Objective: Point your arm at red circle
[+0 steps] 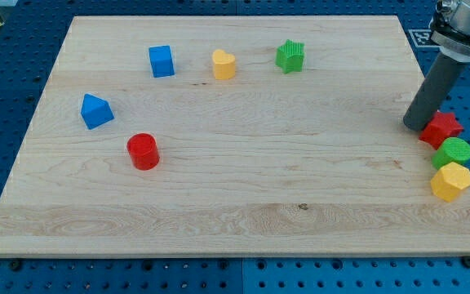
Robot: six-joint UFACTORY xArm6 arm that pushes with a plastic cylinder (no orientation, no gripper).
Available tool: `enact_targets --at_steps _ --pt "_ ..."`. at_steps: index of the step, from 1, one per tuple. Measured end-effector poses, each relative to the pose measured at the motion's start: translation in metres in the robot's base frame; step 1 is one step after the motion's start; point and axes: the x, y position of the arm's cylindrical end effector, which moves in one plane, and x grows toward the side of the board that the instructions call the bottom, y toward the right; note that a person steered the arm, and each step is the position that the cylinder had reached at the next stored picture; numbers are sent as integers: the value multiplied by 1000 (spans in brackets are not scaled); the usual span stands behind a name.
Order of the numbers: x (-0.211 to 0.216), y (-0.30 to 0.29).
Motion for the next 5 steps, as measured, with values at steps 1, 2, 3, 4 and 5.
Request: enact_targets --at_steps 1,2,3,4,5 --pt "0 0" --pt "0 0" --pt "9 -20" --pt "16 -56" --pt "16 -58"
